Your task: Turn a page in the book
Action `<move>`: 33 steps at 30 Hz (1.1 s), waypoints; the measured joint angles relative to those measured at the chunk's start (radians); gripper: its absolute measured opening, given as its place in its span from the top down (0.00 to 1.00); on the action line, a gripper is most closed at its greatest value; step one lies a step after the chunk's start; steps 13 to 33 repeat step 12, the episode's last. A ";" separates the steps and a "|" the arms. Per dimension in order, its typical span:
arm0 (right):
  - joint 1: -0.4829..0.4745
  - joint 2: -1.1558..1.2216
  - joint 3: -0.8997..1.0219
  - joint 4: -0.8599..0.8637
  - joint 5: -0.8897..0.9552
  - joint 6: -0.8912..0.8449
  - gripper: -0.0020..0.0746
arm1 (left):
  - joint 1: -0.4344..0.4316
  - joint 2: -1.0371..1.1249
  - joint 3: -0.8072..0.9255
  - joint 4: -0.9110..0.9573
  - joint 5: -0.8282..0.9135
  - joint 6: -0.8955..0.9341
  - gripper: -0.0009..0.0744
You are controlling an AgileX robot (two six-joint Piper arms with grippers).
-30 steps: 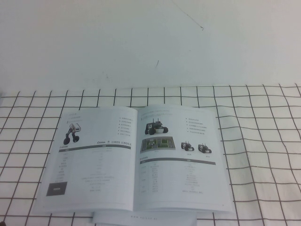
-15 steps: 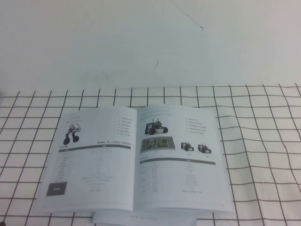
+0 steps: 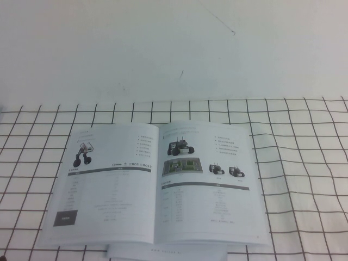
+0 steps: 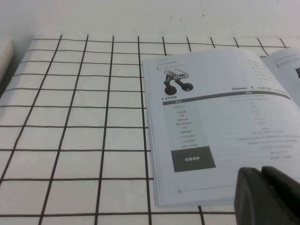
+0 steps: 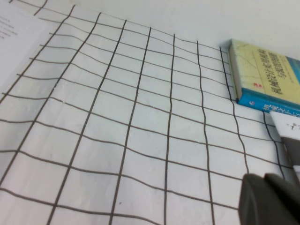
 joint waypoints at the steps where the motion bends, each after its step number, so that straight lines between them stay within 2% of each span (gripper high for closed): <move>1: 0.000 0.000 0.000 0.000 0.000 -0.002 0.97 | 0.000 0.000 0.000 0.000 0.000 0.000 0.99; 33: 0.000 0.000 0.000 0.017 0.004 0.020 0.97 | 0.000 0.000 0.000 0.000 0.000 0.000 0.99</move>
